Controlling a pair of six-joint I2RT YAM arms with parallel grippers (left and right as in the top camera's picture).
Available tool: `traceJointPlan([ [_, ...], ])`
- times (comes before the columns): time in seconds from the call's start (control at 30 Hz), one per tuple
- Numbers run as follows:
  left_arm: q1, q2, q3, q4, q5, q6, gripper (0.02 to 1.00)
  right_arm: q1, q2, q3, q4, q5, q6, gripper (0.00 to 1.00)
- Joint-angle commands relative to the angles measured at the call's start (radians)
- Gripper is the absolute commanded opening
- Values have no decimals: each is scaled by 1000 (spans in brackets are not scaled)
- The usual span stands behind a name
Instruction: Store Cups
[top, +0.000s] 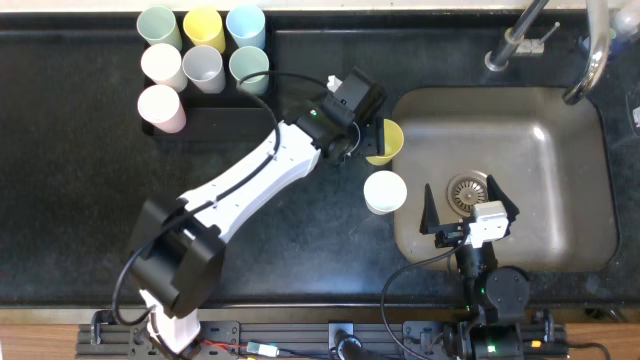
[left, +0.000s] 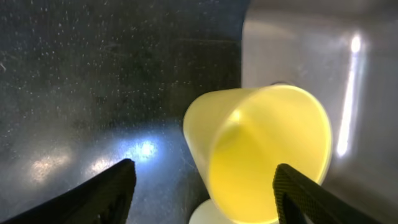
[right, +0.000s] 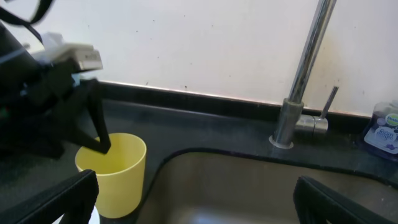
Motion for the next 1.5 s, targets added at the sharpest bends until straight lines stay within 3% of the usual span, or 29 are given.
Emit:
traceJointPlan([
  [0.03,4,50,7,14,-10,-4,632,-6,-8,-13,6,-3,-3,998],
  [0.37,12,106,16,50,-28,13,402,-6,-8,-13,6,-3,-3,996],
  [0.53,12,103,16,62,-28,21,373,-6,-8,-13,6,-3,-3,998],
  [0.8,12,79,16,76,-53,49,36,-6,-8,-13,6,-3,-3,998],
  [0.97,42,-29,16,70,-130,89,36,-6,-8,-13,6,-3,-3,996],
  [1.17,185,-216,16,-15,-182,95,36,-6,-8,-13,6,-3,-3,996],
  [1.3,369,-330,16,-172,-222,-178,38,-6,-8,-13,6,-3,-3,996],
  [1.4,462,-352,16,-293,-246,-482,36,-6,-8,-13,6,-3,-3,996],
  [1.5,518,-349,15,-336,-237,-560,36,-6,-8,-13,6,-3,-3,996],
])
